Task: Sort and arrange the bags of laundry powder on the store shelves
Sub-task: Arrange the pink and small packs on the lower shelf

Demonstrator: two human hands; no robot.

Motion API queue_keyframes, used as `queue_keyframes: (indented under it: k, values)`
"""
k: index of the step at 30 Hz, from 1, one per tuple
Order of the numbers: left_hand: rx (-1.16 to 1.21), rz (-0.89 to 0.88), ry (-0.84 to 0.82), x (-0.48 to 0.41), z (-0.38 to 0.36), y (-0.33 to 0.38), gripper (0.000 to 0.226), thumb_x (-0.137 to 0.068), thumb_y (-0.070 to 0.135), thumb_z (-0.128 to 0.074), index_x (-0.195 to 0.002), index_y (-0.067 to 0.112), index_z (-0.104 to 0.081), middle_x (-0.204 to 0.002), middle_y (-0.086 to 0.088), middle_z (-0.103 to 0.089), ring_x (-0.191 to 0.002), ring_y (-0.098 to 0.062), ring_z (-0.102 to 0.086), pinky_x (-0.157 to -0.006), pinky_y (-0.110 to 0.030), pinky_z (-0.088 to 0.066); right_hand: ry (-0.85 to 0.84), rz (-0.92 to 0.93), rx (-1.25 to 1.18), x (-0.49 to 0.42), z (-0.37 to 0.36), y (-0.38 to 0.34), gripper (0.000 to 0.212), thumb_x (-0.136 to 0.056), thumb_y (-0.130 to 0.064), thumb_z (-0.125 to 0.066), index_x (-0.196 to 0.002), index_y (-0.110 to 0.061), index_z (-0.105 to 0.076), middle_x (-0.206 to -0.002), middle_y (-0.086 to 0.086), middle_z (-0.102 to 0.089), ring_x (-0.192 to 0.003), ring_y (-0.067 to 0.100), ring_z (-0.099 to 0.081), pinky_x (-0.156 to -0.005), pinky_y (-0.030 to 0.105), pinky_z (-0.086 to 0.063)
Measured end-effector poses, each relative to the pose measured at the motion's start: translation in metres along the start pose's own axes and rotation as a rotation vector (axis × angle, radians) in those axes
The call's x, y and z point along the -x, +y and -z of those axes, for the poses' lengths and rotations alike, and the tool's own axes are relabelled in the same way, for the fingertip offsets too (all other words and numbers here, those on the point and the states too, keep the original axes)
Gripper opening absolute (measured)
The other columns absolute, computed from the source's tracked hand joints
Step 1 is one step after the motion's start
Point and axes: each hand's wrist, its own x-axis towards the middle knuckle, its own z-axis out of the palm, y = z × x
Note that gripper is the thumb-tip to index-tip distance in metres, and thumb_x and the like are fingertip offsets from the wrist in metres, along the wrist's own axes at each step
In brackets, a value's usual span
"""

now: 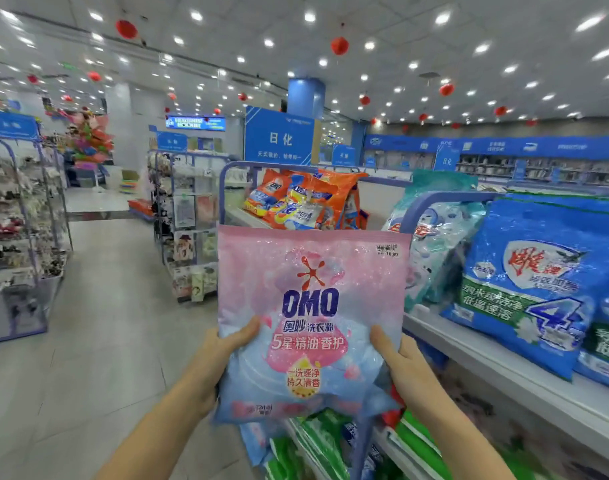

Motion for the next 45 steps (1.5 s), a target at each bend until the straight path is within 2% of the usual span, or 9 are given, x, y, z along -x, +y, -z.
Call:
queue_keyframes:
  k: [5,10,13,16,21,27,37,42,45]
  values:
    - [0.009,0.099,-0.111,-0.076,0.065,0.03,0.05,-0.072,0.038,-0.063,-0.111,0.008,-0.067,-0.103,-0.018,-0.072,-0.086,-0.031,-0.072,-0.059,-0.035,-0.059,0.099,0.055,-0.011,-0.077,-0.057,0.015,0.023,-0.097,-0.018,-0.043,-0.086,-0.009,-0.061,-0.052,-0.01,-0.064,-0.045,-0.003,-0.058,-0.043,0.007,-0.041]
    - [0.002,0.12,-0.2,-0.146,0.092,0.034,0.086,-0.058,0.057,-0.077,-0.124,0.006,-0.059,-0.113,-0.016,-0.069,-0.1,-0.032,-0.068,-0.077,-0.044,-0.059,0.307,0.061,-0.083,-0.15,-0.079,0.033,0.032,-0.094,-0.033,-0.047,-0.112,-0.013,-0.064,-0.099,0.004,-0.074,-0.093,0.023,-0.069,-0.086,0.043,-0.054]
    - [-0.233,-0.023,-0.132,-0.198,0.078,0.033,0.081,-0.048,0.07,-0.076,-0.103,0.011,-0.065,-0.095,-0.009,-0.075,-0.079,-0.021,-0.073,-0.061,-0.028,-0.058,0.398,0.063,-0.076,-0.201,-0.077,0.035,0.027,-0.094,-0.032,-0.05,-0.11,-0.014,-0.063,-0.105,0.007,-0.07,-0.098,0.025,-0.066,-0.094,0.048,-0.048]
    - [-0.276,-0.095,-0.098,-0.256,0.067,0.037,0.052,-0.066,0.053,-0.062,-0.1,0.014,-0.067,-0.087,-0.001,-0.076,-0.077,-0.019,-0.074,-0.063,-0.027,-0.056,0.37,0.113,-0.059,-0.25,-0.063,0.03,0.027,-0.087,-0.031,-0.058,-0.11,-0.017,-0.059,-0.108,0.005,-0.068,-0.098,0.019,-0.065,-0.093,0.042,-0.048]
    - [-0.233,-0.162,-0.076,-0.341,0.051,0.044,0.048,-0.066,0.051,-0.062,-0.098,0.014,-0.068,-0.085,0.0,-0.076,-0.079,-0.02,-0.073,-0.069,-0.033,-0.055,0.233,0.153,-0.082,-0.299,-0.039,0.03,0.044,-0.071,-0.018,-0.064,-0.11,0.001,-0.056,-0.082,0.005,-0.074,-0.069,0.016,-0.07,-0.056,0.024,-0.054]
    - [-0.199,-0.169,-0.246,-0.413,0.016,0.036,0.03,-0.084,0.04,-0.06,-0.094,0.013,-0.068,-0.077,0.005,-0.076,-0.069,-0.012,-0.072,-0.052,-0.018,-0.053,0.257,0.078,0.436,-0.322,-0.016,0.031,0.067,-0.071,-0.039,-0.077,-0.128,-0.021,-0.046,-0.111,-0.015,-0.067,-0.1,-0.002,-0.063,-0.084,0.016,-0.051]
    - [-0.461,-0.389,-0.688,-0.523,-0.03,0.029,0.015,-0.08,0.047,-0.058,-0.092,0.039,-0.055,-0.077,0.034,-0.067,-0.074,0.027,-0.055,-0.06,0.001,-0.04,0.56,0.125,0.766,-0.344,0.02,0.019,0.087,-0.074,0.002,-0.075,-0.124,-0.046,-0.022,-0.126,-0.04,-0.029,-0.105,-0.038,-0.029,-0.082,-0.008,-0.027]
    - [-0.247,-0.14,-0.944,-0.561,-0.06,0.018,0.041,-0.075,0.04,-0.068,-0.114,0.039,-0.055,-0.1,0.021,-0.072,-0.091,-0.001,-0.069,-0.068,-0.015,-0.054,0.709,0.004,0.671,-0.354,0.032,0.019,0.084,-0.072,0.009,-0.072,-0.128,-0.036,-0.029,-0.127,-0.031,-0.035,-0.104,-0.035,-0.036,-0.081,-0.003,-0.037]
    - [-0.214,-0.032,-0.958,-0.574,-0.081,0.01,0.038,-0.086,0.016,-0.065,-0.12,0.028,-0.056,-0.108,0.01,-0.07,-0.095,-0.013,-0.07,-0.081,-0.033,-0.057,0.61,-0.094,0.503,-0.366,0.033,0.017,0.087,-0.064,-0.037,-0.084,-0.138,-0.03,-0.037,-0.137,-0.019,-0.047,-0.126,-0.003,-0.044,-0.106,0.028,-0.04]
